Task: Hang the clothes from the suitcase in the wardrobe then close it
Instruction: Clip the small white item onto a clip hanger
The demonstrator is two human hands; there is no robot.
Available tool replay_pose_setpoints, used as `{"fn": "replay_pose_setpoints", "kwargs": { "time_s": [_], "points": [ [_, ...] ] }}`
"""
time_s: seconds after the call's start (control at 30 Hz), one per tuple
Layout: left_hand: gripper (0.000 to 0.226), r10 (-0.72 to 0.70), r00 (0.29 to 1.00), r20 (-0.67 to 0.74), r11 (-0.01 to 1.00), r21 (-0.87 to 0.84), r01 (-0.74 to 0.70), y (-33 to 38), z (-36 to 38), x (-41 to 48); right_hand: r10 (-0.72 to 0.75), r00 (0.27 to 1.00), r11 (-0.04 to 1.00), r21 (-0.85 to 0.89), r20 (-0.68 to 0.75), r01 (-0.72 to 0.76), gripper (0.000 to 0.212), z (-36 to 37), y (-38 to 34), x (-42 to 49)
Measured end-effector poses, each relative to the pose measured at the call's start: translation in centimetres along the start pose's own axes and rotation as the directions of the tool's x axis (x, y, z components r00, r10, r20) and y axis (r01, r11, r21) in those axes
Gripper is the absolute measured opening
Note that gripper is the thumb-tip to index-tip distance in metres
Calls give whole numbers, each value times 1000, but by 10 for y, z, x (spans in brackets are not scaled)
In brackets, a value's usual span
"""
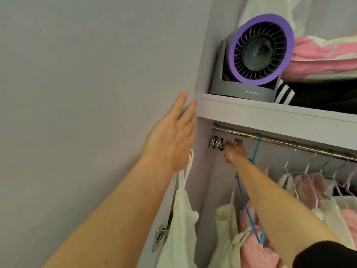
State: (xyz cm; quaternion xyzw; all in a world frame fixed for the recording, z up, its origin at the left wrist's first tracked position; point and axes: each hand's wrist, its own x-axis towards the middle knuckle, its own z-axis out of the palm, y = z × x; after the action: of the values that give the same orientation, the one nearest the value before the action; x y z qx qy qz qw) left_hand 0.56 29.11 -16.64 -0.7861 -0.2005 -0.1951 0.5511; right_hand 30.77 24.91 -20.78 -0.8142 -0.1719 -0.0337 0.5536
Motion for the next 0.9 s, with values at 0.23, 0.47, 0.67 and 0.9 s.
{"fn": "replay_pose_setpoints", "kwargs": {
  "time_s": [0.23,0.47,0.67,0.9],
  "points": [
    [69,22,1000,-10,1000,12,-22,-1,-2,0,-38,985,998,-52,-168,29,27,1,2,2],
    [67,46,999,-18,999,2,-46,0,-2,-2,-155,927,986,-103,-341,127,34,-17,-5,-11],
    [63,50,995,89,992,-117,-40,-6,-8,-5,-24,962,999,-27,-273,17,33,-43,-36,-48],
    [61,161,924,348,950,-308,-50,-16,-41,-2,136,985,981,121,106,-149,30,-88,-15,-150]
  ]
}}
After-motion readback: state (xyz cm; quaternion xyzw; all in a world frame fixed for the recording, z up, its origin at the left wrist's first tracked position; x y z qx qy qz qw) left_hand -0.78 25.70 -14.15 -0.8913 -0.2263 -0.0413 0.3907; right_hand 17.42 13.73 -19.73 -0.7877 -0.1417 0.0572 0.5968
